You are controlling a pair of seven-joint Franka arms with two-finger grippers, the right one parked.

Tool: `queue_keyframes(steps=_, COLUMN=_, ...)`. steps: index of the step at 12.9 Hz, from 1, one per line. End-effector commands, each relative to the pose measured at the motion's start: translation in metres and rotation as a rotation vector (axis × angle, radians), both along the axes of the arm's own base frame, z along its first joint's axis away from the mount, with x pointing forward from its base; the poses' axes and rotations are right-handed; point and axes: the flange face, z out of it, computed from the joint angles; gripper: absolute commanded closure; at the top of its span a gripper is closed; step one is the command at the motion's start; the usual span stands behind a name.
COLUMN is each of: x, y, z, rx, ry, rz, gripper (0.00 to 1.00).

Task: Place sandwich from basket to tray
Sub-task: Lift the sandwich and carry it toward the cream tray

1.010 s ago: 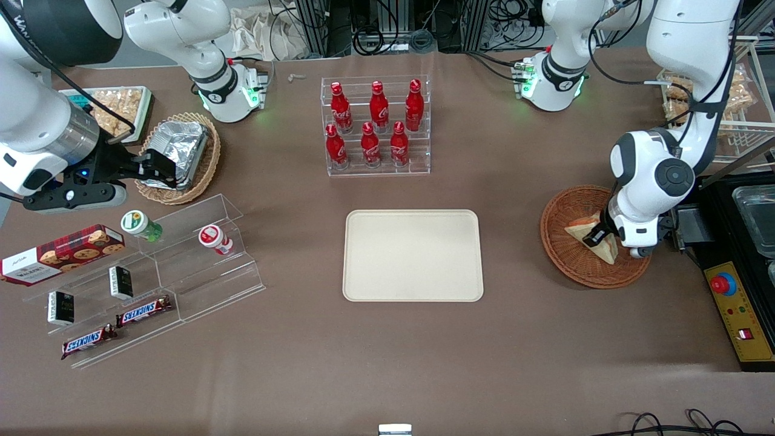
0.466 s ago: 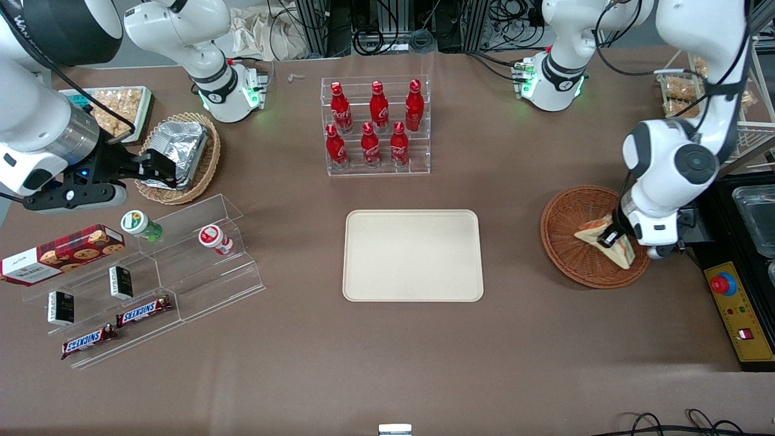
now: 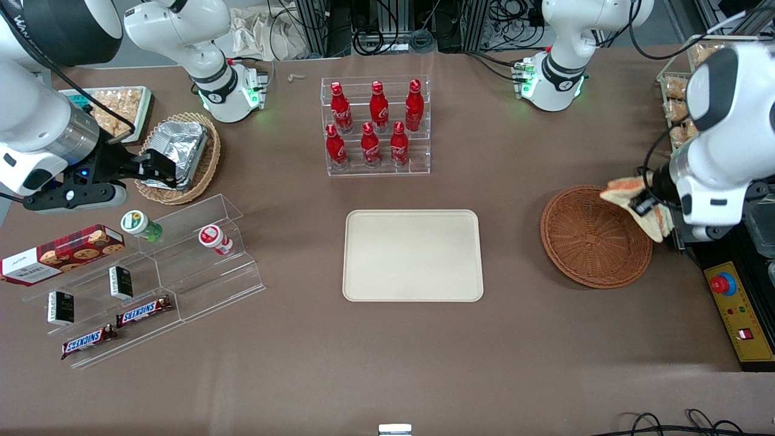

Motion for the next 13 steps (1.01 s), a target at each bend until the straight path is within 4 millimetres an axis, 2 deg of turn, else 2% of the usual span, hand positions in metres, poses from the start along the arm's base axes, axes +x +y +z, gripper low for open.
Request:
queue_keyframes(steps=1, x=-0.003, y=-0.067, z=0.039, rx=-0.012, ry=-0.004, rz=-0.147, gripper=1.00)
queue_keyframes(steps=3, x=-0.015, y=-0.132, z=0.030, rx=-0.030, ry=0.012, rz=-0.306, gripper=1.00)
queue_keyframes(steps=6, x=-0.021, y=-0.213, z=-0.017, rx=-0.085, ry=0.024, rz=-0.503, gripper=1.00)
queue_keyframes(steps=7, x=-0.022, y=-0.235, z=-0.039, rx=-0.106, ry=-0.001, rz=-0.532, gripper=1.00)
queue_keyframes(steps=9, x=-0.025, y=-0.261, z=-0.085, rx=-0.146, ry=-0.041, rz=-0.569, gripper=1.00)
queue_keyframes(steps=11, x=-0.030, y=-0.285, z=-0.144, rx=-0.175, ry=-0.079, rz=-0.610, gripper=1.00)
queue_keyframes(steps=13, x=-0.021, y=-0.292, z=-0.200, rx=-0.189, ry=-0.110, rz=-0.615, gripper=1.00)
